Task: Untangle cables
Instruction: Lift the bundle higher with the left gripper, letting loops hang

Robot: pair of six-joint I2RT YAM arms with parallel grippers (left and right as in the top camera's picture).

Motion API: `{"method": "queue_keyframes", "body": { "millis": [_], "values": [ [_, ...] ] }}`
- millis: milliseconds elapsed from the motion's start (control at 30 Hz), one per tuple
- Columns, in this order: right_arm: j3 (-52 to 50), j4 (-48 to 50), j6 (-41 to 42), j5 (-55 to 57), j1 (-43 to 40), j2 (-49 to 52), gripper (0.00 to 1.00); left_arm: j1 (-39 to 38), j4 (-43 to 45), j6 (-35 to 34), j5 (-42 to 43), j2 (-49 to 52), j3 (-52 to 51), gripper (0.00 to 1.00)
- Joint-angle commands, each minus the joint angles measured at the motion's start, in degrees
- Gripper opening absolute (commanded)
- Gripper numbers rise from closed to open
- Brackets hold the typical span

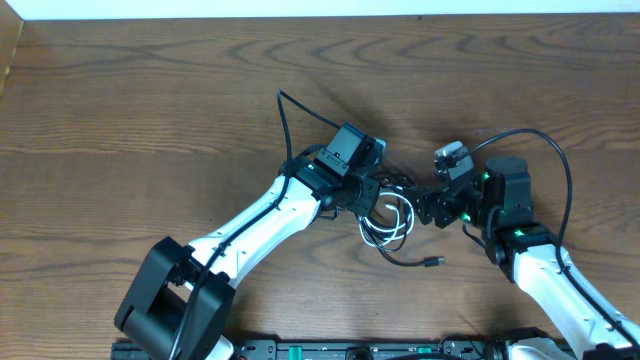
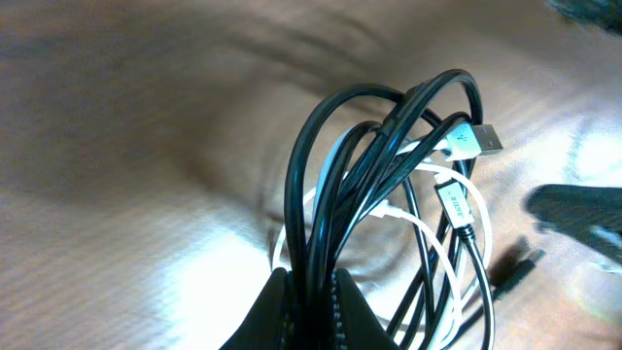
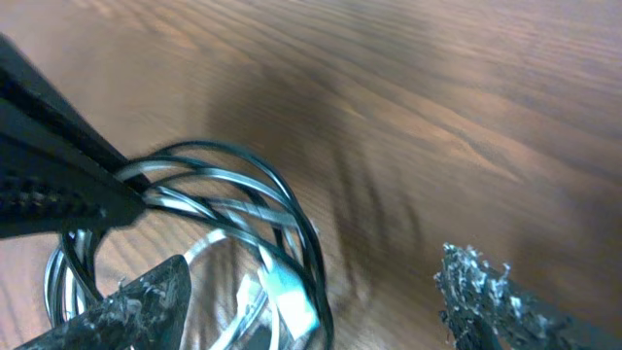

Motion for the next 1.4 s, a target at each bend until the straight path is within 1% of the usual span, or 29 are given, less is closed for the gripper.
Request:
{"method": "queue_keyframes", "body": {
  "millis": [0, 67, 100, 133, 200, 233, 300, 333, 367, 400, 467, 500, 533, 567, 667, 700, 733, 833, 867, 900, 1033, 1167, 1200, 1233, 1333, 1367],
  "values": [
    [0.9, 2.1, -3.8, -6.6, 0.3, 1.7, 0.77, -0.1, -0.3, 0.6, 7.5, -0.1, 0.0, 0.07],
    [0.9, 2.6, -3.8, -8.0, 0.3, 2.6, 0.76, -0.1, -0.3, 0.6, 9.2, -0.1, 0.0, 0.07],
    [0.9, 2.6, -3.8, -8.4, 0.3, 3.1, 0.73, -0.1, -0.3, 0.6, 9.2, -0.1, 0.0, 0.07],
    [0.9, 2.4, -3.8, -8.5, 0.3, 3.3, 0.66, -0.1, -0.2, 0.6, 9.2, -0.1, 0.0, 0.07],
    [0.9, 1.9, -3.6, -8.5, 0.3, 3.6, 0.46, -0.1, -0.1, 0.6, 9.2, -0.1, 0.0, 0.07],
    [0.9, 1.8, -3.6, -8.5, 0.3, 3.6, 0.44, -0.1, 0.1, 0.6, 9.2, -0.1, 0.0, 0.07],
    [0.9, 1.0, -3.6, -8.1, 0.3, 3.6, 0.43, -0.1, 0.4, 0.9, 9.2, -0.1, 0.0, 0.07],
    [0.9, 0.7, -3.6, -7.7, 0.3, 3.6, 0.4, -0.1, 0.4, 1.4, 9.2, -0.1, 0.0, 0.08],
    [0.9, -0.3, -3.6, -6.5, 0.3, 3.6, 0.31, 0.0, 0.4, 2.8, 9.2, -0.1, 0.0, 0.07],
    [0.9, -0.9, -3.6, -5.7, 0.3, 3.6, 0.29, 0.1, 0.4, 3.2, 9.1, -0.1, 0.0, 0.07],
    [0.9, -1.8, -3.6, -4.8, 0.3, 3.6, 0.27, 0.3, 0.6, 3.2, 9.2, -0.1, 0.0, 0.07],
    [0.9, -2.6, -3.6, -4.7, 0.3, 3.6, 0.22, 0.5, 0.8, 3.2, 9.2, -0.1, 0.0, 0.07],
    [0.9, -3.3, -3.6, -4.2, 0.3, 3.6, 0.08, 0.9, 1.3, 3.2, 9.2, -0.1, 0.0, 0.07],
    [0.9, -3.8, -3.6, -3.6, 0.3, 3.6, 0.01, 1.2, 1.5, 3.2, 9.2, -0.1, 0.0, 0.07],
    [0.8, -5.0, -3.6, 2.9, 0.3, 3.6, 0.01, 3.2, 2.6, 3.1, 9.2, -0.1, 0.1, 0.08],
    [0.8, -5.9, -2.2, 8.0, 0.3, 3.6, 0.01, 4.2, 2.7, 3.1, 9.2, -0.1, 0.1, 0.07],
    [0.9, -6.5, 0.9, 13.0, 0.2, 3.6, 0.01, 5.6, 2.8, 3.1, 9.2, -0.1, 0.1, 0.07],
    [0.8, -7.5, 7.6, 23.1, 0.2, 3.6, 0.01, 8.2, 2.6, 3.1, 9.2, -0.1, 0.1, 0.07],
    [0.8, -7.6, 8.9, 24.9, 0.2, 3.6, 0.01, 8.8, 2.5, 3.1, 9.2, -0.1, 0.1, 0.07],
    [0.8, -8.2, 12.3, 29.3, 0.2, 3.6, 0.01, 10.1, 2.3, 3.1, 9.2, -0.2, 0.1, 0.07],
    [0.8, -10.1, 19.9, 38.8, -0.3, 3.6, 0.01, 13.0, 1.7, 3.1, 9.2, -0.9, 0.1, 0.07],
    [0.8, -14.8, 33.1, 46.2, -2.8, 3.6, 0.01, 15.5, 1.7, 3.0, 9.2, -2.1, 0.1, 0.07],
    [0.8, -15.1, 34.1, 46.2, -3.5, 3.6, 0.03, 16.3, 1.7, 2.9, 9.2, -2.5, 0.1, 0.08],
    [0.7, -15.5, 35.1, 46.2, -4.8, 3.7, 0.08, 16.9, 1.7, 2.9, 9.2, -3.0, 0.1, 0.07],
    [0.7, -15.4, 35.5, 45.9, -6.8, 3.7, 0.15, 18.1, 1.7, 2.3, 9.2, -4.1, 0.1, 0.07],
    [0.7, -14.8, 35.5, 44.8, -7.4, 3.7, 0.2, 18.2, 1.7, 2.0, 9.2, -4.5, 0.1, 0.07]
  ]
}}
